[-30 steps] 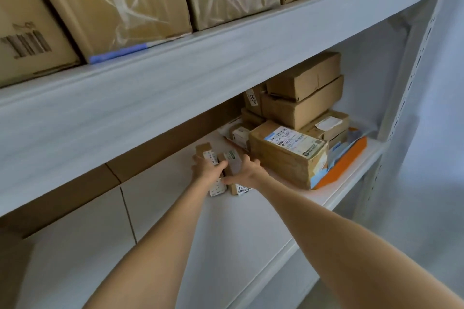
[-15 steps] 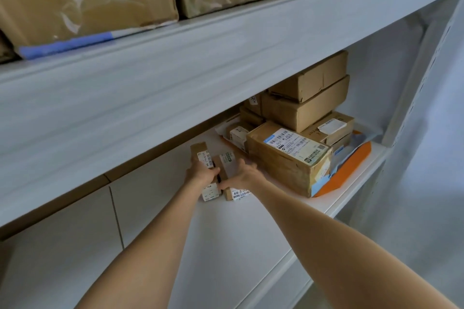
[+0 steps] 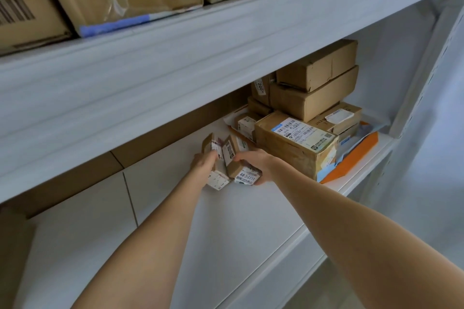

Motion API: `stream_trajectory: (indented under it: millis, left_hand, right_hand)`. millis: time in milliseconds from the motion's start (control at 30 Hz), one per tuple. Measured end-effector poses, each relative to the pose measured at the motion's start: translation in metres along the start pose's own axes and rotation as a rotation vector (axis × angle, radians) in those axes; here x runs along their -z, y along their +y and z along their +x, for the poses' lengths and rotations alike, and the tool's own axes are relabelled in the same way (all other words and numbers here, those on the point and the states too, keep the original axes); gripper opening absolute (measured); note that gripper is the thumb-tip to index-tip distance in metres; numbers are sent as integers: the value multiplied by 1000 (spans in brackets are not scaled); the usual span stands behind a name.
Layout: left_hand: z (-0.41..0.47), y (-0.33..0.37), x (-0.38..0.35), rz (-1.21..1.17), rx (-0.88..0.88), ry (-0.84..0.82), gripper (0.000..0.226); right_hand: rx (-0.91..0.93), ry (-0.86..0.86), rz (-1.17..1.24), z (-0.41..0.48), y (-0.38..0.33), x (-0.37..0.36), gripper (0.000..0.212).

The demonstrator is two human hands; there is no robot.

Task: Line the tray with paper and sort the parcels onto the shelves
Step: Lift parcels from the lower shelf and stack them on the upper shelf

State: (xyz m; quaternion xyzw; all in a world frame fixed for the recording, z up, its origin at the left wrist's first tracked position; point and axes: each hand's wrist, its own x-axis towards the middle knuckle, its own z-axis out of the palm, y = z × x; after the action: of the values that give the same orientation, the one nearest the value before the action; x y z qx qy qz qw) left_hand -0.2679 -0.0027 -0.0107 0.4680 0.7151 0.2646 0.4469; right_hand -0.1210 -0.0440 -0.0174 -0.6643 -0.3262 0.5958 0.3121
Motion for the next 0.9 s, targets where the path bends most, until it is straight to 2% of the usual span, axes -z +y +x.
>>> stream_trajectory:
  millis: [67,200,333,433,533,633,733,900]
  left_hand:
    - [-4,1,5,-54,0,1,35]
    - [-8,0,15,-152,-65,44,50]
    - [-42,6,21,-235,-163,75,34]
    - [-69,7,15,-260,-235,53,42]
    - [-104,15,5,-277,-265,50,33]
    - [-139,24,-10,-293,-250,27,43]
    - [-172,31,-26,-269,-235,-21,56]
    - [-220,44,-59,-259,-234,-98,60]
  right_hand:
    - [20,-46,100,-5,1,3,48]
    - [71,-100,154,-15,-5,4,62]
    - [163,-173,151,-36,-12,15,65]
    - [239,-194,128,-64,-14,34,52]
    - [288,-173,114,-95,-9,58,49]
    - [293,-144,108,-123,-1,84,43]
    - [275,-119,78,-153,8,113,53]
    - [243,-92,40,-200,29,162,67]
